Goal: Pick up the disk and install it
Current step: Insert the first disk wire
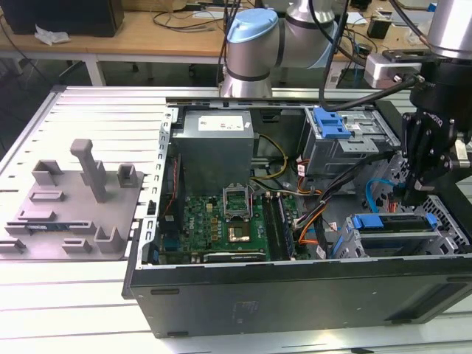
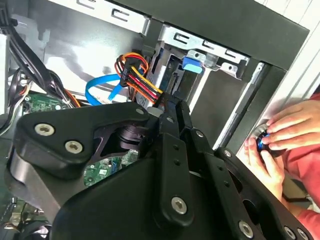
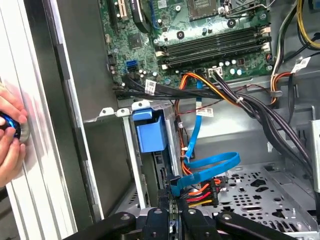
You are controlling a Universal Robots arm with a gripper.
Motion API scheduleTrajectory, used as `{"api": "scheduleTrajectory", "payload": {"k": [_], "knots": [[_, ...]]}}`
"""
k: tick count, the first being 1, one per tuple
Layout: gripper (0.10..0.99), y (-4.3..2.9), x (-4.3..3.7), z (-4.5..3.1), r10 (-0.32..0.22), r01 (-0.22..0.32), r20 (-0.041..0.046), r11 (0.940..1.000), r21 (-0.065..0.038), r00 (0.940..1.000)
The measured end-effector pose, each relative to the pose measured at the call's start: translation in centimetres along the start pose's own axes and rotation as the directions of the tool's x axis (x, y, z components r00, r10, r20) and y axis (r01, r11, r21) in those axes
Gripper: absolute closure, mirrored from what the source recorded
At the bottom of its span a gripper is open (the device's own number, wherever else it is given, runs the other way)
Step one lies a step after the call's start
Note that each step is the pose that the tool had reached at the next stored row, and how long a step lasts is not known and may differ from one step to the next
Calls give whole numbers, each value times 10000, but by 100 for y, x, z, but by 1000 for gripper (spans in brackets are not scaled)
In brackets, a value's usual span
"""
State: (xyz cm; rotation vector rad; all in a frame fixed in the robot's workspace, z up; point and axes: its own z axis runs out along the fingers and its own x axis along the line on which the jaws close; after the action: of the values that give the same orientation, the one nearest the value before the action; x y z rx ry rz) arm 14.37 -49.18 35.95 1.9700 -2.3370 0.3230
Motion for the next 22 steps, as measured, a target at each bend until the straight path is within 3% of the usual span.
{"api": "scheduleTrajectory", "payload": {"k": [2,3,4,7,8,10,14,22], "knots": [[918,-2,13,2,-11,11,11,10000,1,10000],[918,-5,31,6,-5,5,82,10000,-12,10000],[918,-7,46,10,6,-6,218,10000,-36,9998],[918,-25,131,28,98,-74,1157,9998,-211,9932],[918,-34,149,34,110,-81,1283,9997,-234,9917],[918,-57,158,38,113,-79,1317,9996,-259,9912],[918,-106,159,44,-5,61,1298,9990,-433,9915],[918,-115,200,52,-134,190,1312,9990,-413,9913]]}}
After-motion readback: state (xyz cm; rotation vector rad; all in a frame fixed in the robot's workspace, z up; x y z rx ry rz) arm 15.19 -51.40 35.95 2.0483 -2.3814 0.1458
